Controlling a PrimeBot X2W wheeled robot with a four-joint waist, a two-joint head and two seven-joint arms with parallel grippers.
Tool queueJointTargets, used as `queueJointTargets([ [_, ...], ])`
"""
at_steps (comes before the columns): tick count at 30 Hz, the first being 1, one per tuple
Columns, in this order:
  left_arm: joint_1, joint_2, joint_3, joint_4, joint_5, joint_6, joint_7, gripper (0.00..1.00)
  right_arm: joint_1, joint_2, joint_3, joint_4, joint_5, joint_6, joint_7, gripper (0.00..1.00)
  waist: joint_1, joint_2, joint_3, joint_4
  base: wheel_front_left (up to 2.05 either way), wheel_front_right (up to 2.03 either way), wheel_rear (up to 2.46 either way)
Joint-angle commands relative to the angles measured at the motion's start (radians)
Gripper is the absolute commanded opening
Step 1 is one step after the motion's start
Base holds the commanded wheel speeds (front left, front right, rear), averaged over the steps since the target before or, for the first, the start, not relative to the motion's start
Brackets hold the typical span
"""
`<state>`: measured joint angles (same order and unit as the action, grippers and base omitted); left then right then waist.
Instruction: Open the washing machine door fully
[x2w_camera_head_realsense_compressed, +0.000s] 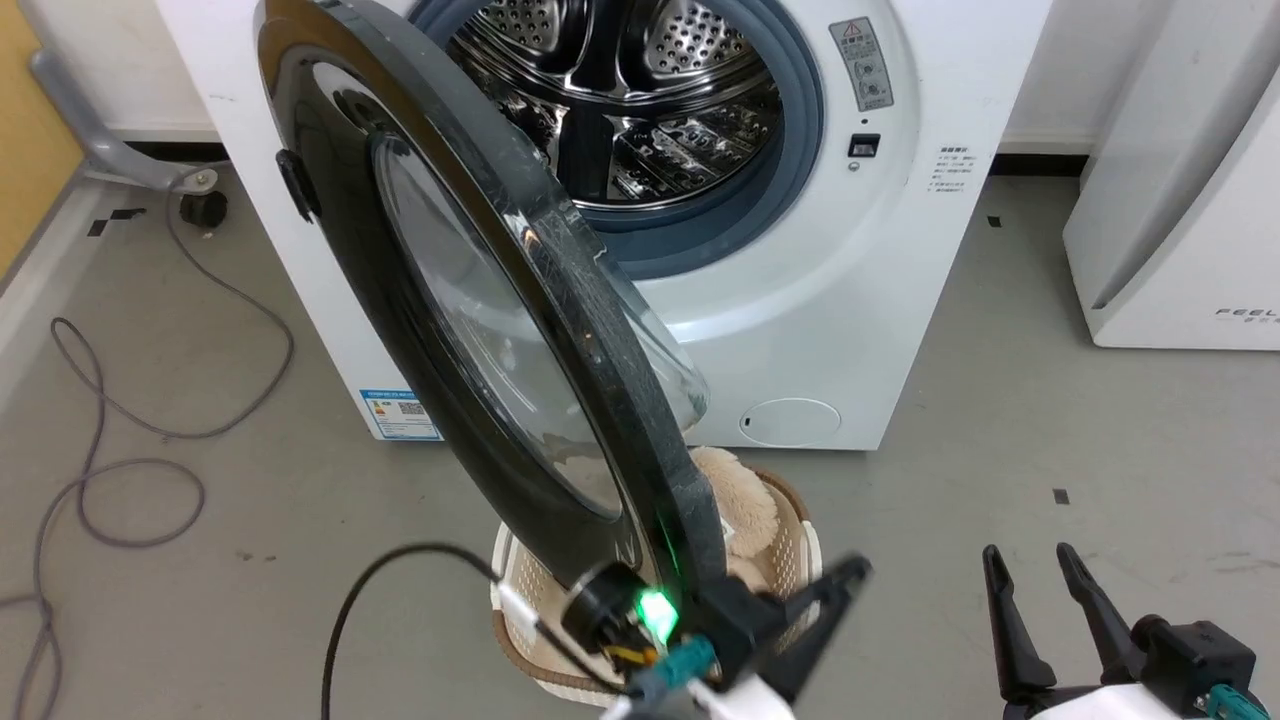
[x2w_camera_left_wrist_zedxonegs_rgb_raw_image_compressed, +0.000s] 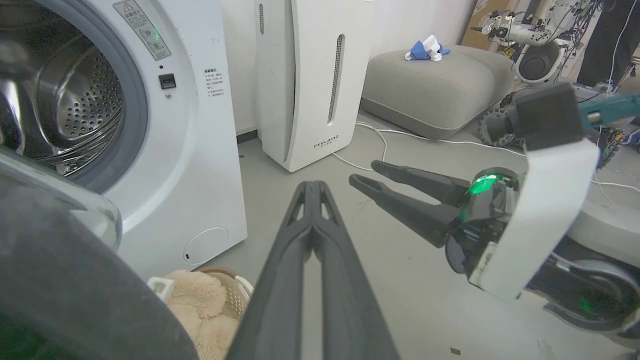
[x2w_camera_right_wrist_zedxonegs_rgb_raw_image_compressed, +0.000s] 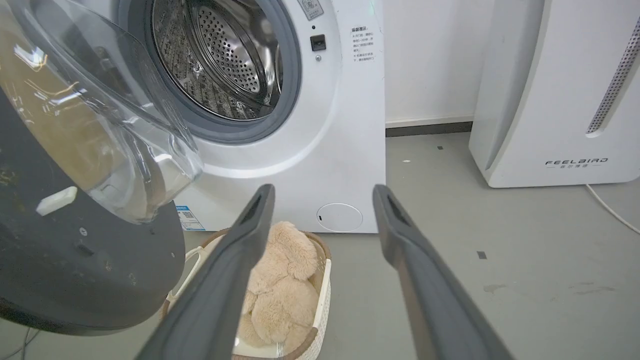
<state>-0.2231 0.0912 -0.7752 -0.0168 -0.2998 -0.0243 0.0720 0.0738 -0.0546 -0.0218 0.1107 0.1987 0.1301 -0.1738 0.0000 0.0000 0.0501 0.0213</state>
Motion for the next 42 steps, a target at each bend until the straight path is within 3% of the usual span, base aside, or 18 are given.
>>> queueJointTargets([
  [1,-0.031,-0.010,0.011,0.031,0.007,0.012,-0.020,0.00,-0.015,0.004,0.001,0.004,0.006,0.001,-0.004,1.00,0.0000,0.0000,0.003,-0.001,0.00,0.00,0.00],
  [9,-0.110,-0.034,0.040,0.190,-0.010,0.075,-0.089,0.00,-0.026,0.004,0.010,0.023,0.016,0.001,-0.007,1.00,0.0000,0.0000,0.010,-0.013,0.00,0.00,0.00],
  [19,-0.102,-0.036,0.061,0.243,-0.035,0.145,-0.120,0.00,-0.025,0.004,0.009,0.040,0.029,0.001,-0.010,1.00,0.0000,0.0000,0.007,-0.008,0.00,0.00,0.00],
  [34,0.063,0.063,0.102,0.071,-0.046,0.244,-0.107,0.00,-0.013,0.004,0.012,0.062,0.040,0.001,-0.006,1.00,0.0000,0.0000,-0.017,0.027,0.00,0.00,0.00],
  [42,0.180,0.127,0.113,-0.072,-0.044,0.309,-0.075,0.00,0.007,0.004,0.006,0.060,0.037,0.001,0.005,1.00,0.0000,0.0000,-0.037,0.102,0.00,0.00,0.00],
])
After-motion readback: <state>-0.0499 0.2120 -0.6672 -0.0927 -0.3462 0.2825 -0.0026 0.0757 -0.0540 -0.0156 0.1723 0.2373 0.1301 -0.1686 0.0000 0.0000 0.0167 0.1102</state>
